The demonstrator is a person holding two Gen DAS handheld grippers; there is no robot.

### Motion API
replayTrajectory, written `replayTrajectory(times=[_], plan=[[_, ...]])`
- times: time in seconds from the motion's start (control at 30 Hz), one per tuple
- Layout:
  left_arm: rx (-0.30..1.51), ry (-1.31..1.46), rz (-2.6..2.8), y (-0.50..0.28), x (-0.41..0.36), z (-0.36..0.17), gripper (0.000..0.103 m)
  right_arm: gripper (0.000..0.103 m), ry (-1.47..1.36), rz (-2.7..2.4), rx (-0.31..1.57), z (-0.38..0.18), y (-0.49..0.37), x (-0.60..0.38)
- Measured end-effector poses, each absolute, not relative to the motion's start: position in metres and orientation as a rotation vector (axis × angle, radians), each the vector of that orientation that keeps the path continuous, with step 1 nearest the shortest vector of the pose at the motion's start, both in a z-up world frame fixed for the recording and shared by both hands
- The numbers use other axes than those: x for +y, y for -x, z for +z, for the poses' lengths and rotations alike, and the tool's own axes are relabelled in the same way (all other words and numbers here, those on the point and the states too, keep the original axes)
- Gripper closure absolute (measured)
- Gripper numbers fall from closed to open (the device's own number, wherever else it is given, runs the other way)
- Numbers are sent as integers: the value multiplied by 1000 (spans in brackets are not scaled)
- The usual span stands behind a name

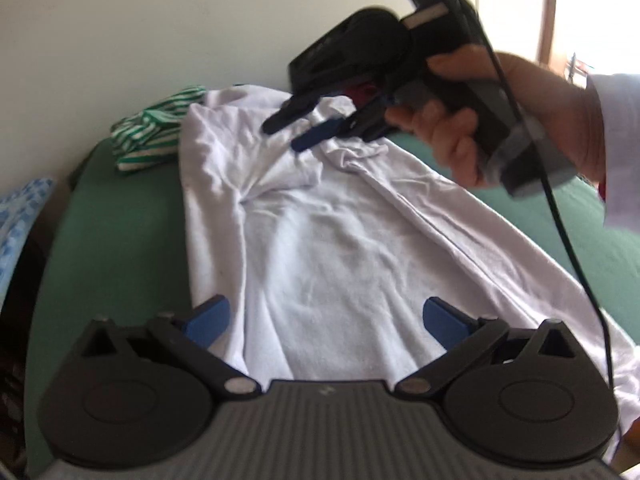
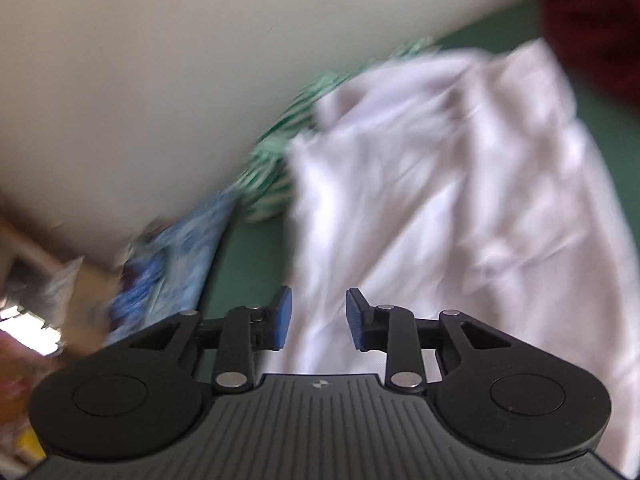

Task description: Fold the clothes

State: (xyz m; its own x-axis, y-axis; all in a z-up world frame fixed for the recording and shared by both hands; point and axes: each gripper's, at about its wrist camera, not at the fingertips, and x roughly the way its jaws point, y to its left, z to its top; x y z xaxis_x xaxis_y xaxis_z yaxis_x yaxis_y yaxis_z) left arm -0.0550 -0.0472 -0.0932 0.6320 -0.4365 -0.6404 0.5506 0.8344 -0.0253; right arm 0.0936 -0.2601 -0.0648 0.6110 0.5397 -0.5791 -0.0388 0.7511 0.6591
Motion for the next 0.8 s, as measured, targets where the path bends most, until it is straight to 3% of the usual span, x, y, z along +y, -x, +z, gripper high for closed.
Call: replayTrajectory(times=[0.1, 0.17, 0.23, 0.3, 0.53, 0.63, 0.8], plan=[[722, -140, -506, 71, -44, -88, 1, 72, -629, 268, 916, -83, -105, -260], [730, -128, -435, 90, -38, -83, 1, 86, -648, 202, 915, -87, -103, -275], [729, -115, -360, 113, -29, -77, 1, 76, -575, 183, 893, -78, -95, -284], [744, -108, -274, 136, -18, -75, 1, 76, -540, 258, 870, -70, -88, -287], [765, 85, -86, 187, 27, -75, 1, 76, -705, 544, 967, -79, -53, -275], [779, 152, -59, 192, 37, -81, 1, 77, -666, 606, 1011, -81, -42, -256], [836, 179, -51, 190, 39, -96, 1, 86, -482, 647, 962, -73, -22, -234]])
